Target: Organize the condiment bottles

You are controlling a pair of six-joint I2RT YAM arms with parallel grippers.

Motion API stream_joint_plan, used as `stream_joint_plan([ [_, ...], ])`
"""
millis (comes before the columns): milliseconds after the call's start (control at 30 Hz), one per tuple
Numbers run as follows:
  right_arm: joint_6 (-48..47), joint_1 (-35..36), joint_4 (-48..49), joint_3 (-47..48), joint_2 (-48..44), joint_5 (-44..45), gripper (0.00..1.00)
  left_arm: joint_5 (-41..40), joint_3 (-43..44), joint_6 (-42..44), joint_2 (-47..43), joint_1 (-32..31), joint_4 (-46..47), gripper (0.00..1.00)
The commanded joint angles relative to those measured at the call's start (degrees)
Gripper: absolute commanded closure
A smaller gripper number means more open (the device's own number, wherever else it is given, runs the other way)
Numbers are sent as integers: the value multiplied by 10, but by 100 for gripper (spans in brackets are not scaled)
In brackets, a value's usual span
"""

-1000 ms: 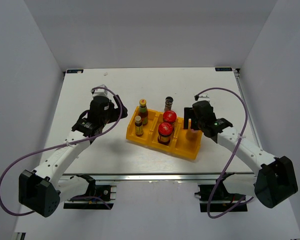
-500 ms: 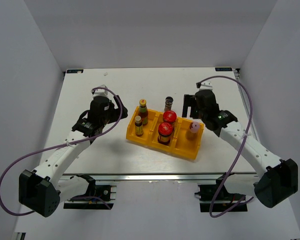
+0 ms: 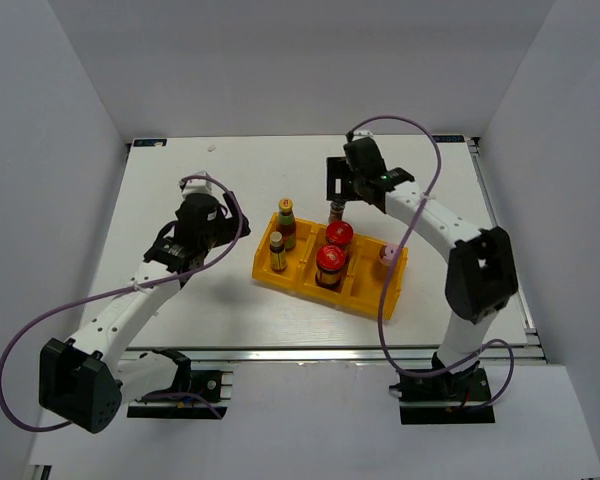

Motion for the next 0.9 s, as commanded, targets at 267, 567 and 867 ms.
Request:
stream_joint_plan([
  [267,-4,12,-59,166,145,47,11,33,9,17,48,76,16,2],
  [567,12,17,-82,134,151,48,19,57,6,17,69,110,25,2],
  [867,24,18,-90,111,129,40,23,67,5,14,72,118,28,2],
])
